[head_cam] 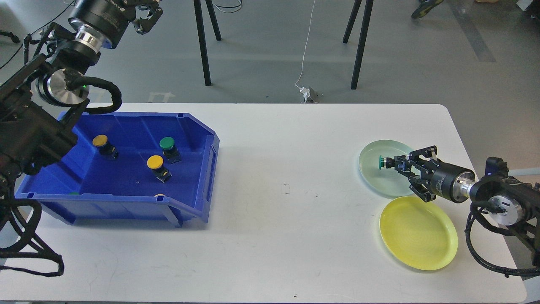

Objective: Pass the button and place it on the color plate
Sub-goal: 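Lower the green button onto the pale green plate and open the right gripper, then withdraw the right gripper and bring the left arm back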

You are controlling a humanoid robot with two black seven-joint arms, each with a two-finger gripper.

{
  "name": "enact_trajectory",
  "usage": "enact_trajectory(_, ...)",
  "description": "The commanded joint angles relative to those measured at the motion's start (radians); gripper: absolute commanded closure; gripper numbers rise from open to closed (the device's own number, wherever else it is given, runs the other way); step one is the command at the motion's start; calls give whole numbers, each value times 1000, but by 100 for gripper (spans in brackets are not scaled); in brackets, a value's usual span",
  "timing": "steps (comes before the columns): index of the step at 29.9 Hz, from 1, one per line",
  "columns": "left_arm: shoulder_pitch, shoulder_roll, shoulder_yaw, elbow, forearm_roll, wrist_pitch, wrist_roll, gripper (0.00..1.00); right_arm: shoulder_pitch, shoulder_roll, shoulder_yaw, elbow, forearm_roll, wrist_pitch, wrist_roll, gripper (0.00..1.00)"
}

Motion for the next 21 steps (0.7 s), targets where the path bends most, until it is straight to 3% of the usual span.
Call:
enact_trajectory(1,1,0,0,0,0,0,1,0,-3,1,1,-19,3,-2,-1,67)
enact_trajectory(3,1,0,2,0,0,0,1,0,-3,1,3,-22,6,-2,-1,52)
enact_trajectory(10,3,4,2,0,2,0,1,0,-3,-1,6,-16,16,9,-1,46)
enact_trajectory(16,10,12,2,0,0,0,-1,0,-3,-13,41,-2,20,10,9,30)
enact_trajectory(21,6,29,17,-7,8,0,6,0,-4,-47,263,32,36,49,12,8)
